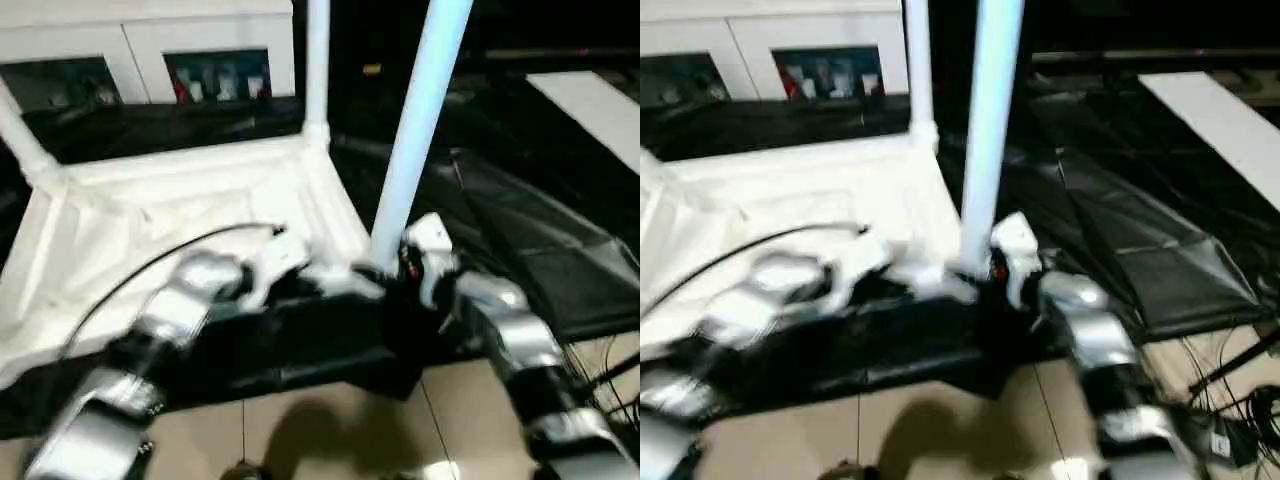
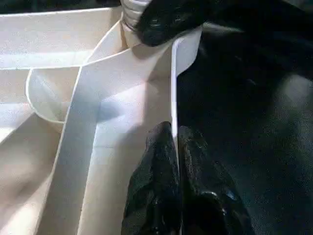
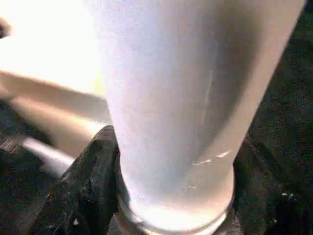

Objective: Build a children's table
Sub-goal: Rotate leg to tighten

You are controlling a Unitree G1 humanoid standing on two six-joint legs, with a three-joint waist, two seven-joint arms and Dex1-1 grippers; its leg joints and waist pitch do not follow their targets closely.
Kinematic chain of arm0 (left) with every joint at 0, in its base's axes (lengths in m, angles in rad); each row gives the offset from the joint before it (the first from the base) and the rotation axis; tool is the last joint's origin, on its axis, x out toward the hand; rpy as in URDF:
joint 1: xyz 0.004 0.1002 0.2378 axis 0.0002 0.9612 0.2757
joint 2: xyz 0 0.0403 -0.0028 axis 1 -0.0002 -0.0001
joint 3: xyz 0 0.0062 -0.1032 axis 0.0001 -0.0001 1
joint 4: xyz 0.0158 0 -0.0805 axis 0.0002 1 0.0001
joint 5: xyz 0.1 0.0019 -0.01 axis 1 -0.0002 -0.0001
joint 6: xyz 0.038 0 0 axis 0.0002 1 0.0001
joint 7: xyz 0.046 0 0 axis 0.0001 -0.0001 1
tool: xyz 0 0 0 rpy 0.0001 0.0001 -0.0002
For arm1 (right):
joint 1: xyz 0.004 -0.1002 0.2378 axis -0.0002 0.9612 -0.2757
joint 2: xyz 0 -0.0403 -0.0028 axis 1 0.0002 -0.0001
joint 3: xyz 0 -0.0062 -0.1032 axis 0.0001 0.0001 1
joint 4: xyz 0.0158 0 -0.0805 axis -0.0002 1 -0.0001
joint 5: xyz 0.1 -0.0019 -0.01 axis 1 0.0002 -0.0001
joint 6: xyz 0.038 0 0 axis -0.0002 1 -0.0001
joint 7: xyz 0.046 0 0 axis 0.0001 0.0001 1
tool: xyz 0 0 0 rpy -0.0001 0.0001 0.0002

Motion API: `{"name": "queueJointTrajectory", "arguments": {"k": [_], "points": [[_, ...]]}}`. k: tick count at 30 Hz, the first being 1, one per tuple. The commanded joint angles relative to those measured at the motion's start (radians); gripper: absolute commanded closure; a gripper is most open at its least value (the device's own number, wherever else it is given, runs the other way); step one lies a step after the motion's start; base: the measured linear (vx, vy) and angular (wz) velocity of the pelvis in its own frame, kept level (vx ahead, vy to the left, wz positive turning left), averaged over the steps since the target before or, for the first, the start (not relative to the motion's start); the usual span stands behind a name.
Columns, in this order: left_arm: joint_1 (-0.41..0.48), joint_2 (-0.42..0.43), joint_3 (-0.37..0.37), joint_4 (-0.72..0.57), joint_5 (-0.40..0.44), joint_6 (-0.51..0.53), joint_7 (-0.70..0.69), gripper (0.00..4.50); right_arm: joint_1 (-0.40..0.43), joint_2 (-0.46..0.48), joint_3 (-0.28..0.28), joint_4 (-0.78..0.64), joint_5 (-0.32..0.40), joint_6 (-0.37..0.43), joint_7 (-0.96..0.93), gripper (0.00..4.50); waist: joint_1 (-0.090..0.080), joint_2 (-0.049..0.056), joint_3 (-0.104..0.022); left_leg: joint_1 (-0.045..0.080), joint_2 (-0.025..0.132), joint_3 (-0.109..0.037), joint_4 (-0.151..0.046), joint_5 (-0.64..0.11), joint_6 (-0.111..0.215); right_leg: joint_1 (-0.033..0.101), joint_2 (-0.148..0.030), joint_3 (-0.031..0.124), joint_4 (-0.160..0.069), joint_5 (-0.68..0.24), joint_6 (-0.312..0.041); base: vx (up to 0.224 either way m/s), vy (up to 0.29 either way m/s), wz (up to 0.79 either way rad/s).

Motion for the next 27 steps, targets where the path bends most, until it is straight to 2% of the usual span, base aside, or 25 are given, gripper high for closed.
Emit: {"name": "queueJointTrajectory", "arguments": {"k": [1, 3, 4, 6, 9, 10, 11, 13, 15, 16, 18, 19, 20, 21, 23, 25, 27], "points": [[-0.044, -0.068, 0.029, 0.109, 0.010, 0.041, 0.163, 4.50, -0.046, 0.078, -0.041, 0.075, 0.006, 0.019, -0.183, 1.84, -0.009, -0.002, -0.065, 0.022, 0.008, -0.004, -0.071, -0.205, -0.016, 0.035, -0.034, 0.028, -0.077, -0.154, -0.214, 0.000, 0.000, 0.00], [-0.075, -0.102, 0.045, 0.156, 0.008, 0.045, 0.223, 4.50, -0.077, 0.111, -0.058, 0.122, 0.003, 0.009, -0.262, 1.84, -0.008, -0.004, -0.067, 0.024, 0.009, -0.006, -0.072, -0.205, -0.019, 0.039, -0.036, 0.028, -0.080, -0.157, -0.208, 0.000, 0.000, 0.00], [-0.107, -0.136, 0.063, 0.206, 0.007, 0.040, 0.290, 4.50, -0.114, 0.144, -0.078, 0.180, -0.003, 0.001, -0.352, 1.84, -0.008, -0.004, -0.068, 0.019, 0.006, -0.006, -0.071, -0.194, -0.016, 0.040, -0.035, 0.028, -0.078, -0.137, -0.207, 0.000, 0.000, 0.00], [-0.134, -0.169, 0.085, 0.250, -0.005, 0.033, 0.338, 4.50, -0.155, 0.172, -0.097, 0.245, -0.008, -0.016, -0.443, 1.84, -0.006, -0.006, -0.070, 0.022, 0.005, -0.006, -0.070, -0.182, -0.015, 0.039, -0.034, 0.027, -0.077, -0.110, -0.212, 0.000, 0.000, 0.00], [-0.151, -0.185, 0.083, 0.279, 0.003, 0.019, 0.353, 4.50, -0.187, 0.188, -0.085, 0.293, -0.025, -0.045, -0.458, 1.84, -0.005, -0.006, -0.072, 0.015, 0.004, -0.007, -0.069, -0.162, 0.001, 0.047, -0.035, 0.024, -0.072, -0.064, -0.215, 0.000, 0.000, 0.00], [-0.156, -0.183, 0.068, 0.290, 0.020, 0.003, 0.334, 4.50, -0.202, 0.198, -0.073, 0.305, -0.029, -0.067, -0.402, 1.84, -0.004, -0.007, -0.073, 0.014, 0.004, -0.007, -0.066, -0.139, 0.026, 0.048, -0.033, 0.024, -0.069, -0.011, -0.216, 0.000, 0.000, 0.00], [-0.156, -0.183, 0.068, 0.290, 0.020, 0.003, 0.334, 4.50, -0.202, 0.198, -0.073, 0.305, -0.029, -0.067, -0.402, 1.84, -0.004, -0.007, -0.074, 0.012, 0.004, -0.007, -0.066, -0.130, 0.034, 0.050, -0.034, 0.023, -0.067, 0.005, -0.218, 0.000, 0.000, 0.00], [-0.152, -0.170, 0.057, 0.285, 0.029, -0.012, 0.298, 4.50, -0.201, 0.200, -0.071, 0.286, -0.017, -0.091, -0.314, 1.28, -0.003, -0.007, -0.074, 0.013, 0.005, -0.006, -0.065, -0.123, 0.053, 0.050, -0.034, 0.022, -0.066, 0.023, -0.225, 0.000, 0.000, 0.00], [-0.147, -0.158, 0.055, 0.281, 0.026, -0.025, 0.274, 4.50, -0.196, 0.188, -0.066, 0.276, -0.022, -0.114, -0.289, 1.14, -0.002, -0.008, -0.073, 0.014, 0.006, -0.005, -0.066, -0.140, 0.062, 0.050, -0.035, 0.022, -0.070, -0.003, -0.228, 0.000, 0.000, 0.00], [-0.136, -0.144, 0.052, 0.264, 0.022, -0.033, 0.246, 4.50, -0.187, 0.170, -0.058, 0.260, -0.027, -0.128, -0.265, 1.11, -0.002, -0.012, -0.072, 0.010, 0.007, -0.006, -0.067, -0.151, 0.065, 0.052, -0.038, 0.021, -0.070, -0.024, -0.225, 0.000, 0.000, 0.00], [-0.123, -0.129, 0.047, 0.247, 0.019, -0.050, 0.216, 4.50, -0.180, 0.150, -0.049, 0.250, -0.032, -0.143, -0.237, 0.85, -0.007, -0.012, -0.071, 0.008, 0.007, -0.009, -0.069, -0.151, 0.063, 0.054, -0.039, 0.019, -0.072, -0.048, -0.221, 0.000, 0.000, 0.00], [-0.103, -0.110, 0.041, 0.217, 0.016, -0.055, 0.179, 4.50, -0.163, 0.122, -0.036, 0.217, -0.028, -0.136, -0.185, 0.72, -0.011, -0.017, -0.071, 0.010, 0.008, -0.007, -0.068, -0.152, 0.064, 0.052, -0.038, 0.019, -0.074, -0.055, -0.228, 0.000, 0.000, 0.00], [-0.089, -0.096, 0.036, 0.197, 0.014, -0.059, 0.154, 4.50, -0.149, 0.105, -0.029, 0.192, -0.021, -0.125, -0.146, 0.72, -0.010, -0.015, -0.072, 0.011, 0.009, -0.008, -0.068, -0.149, 0.067, 0.053, -0.039, 0.020, -0.073, -0.051, -0.231, 0.000, 0.000, 0.00], [-0.062, -0.072, 0.029, 0.154, 0.003, -0.078, 0.097, 4.50, -0.122, 0.067, -0.007, 0.140, -0.015, -0.111, -0.075, 0.69, -0.011, -0.021, -0.068, 0.008, 0.009, -0.007, -0.068, -0.129, 0.088, 0.056, -0.037, 0.019, -0.072, -0.030, -0.232, 0.000, 0.000, 0.00], [-0.020, -0.036, 0.017, 0.087, -0.021, -0.099, 0.005, 4.50, -0.082, 0.011, 0.024, 0.069, -0.005, -0.099, 0.028, 0.69, -0.010, -0.021, -0.070, 0.006, 0.009, -0.007, -0.065, -0.105, 0.105, 0.058, -0.037, 0.020, -0.067, -0.002, -0.232, 0.000, 0.000, 0.00], [0.024, 0.005, 0.004, 0.014, -0.048, -0.101, -0.095, 4.50, -0.045, -0.048, 0.048, 0.009, 0.002, -0.098, 0.131, 0.69, -0.010, -0.021, -0.070, 0.007, 0.013, -0.004, -0.063, -0.090, 0.125, 0.052, -0.036, 0.021, -0.063, 0.024, -0.247, 0.000, 0.000, 0.00], [0.024, 0.005, 0.004, 0.014, -0.048, -0.101, -0.095, 4.50, -0.045, -0.048, 0.048, 0.009, 0.002, -0.098, 0.131, 0.69, -0.010, -0.017, -0.068, 0.011, 0.014, -0.002, -0.064, -0.101, 0.122, 0.047, -0.033, 0.021, -0.065, 0.006, -0.256, 0.000, 0.000, 0.00]]}}
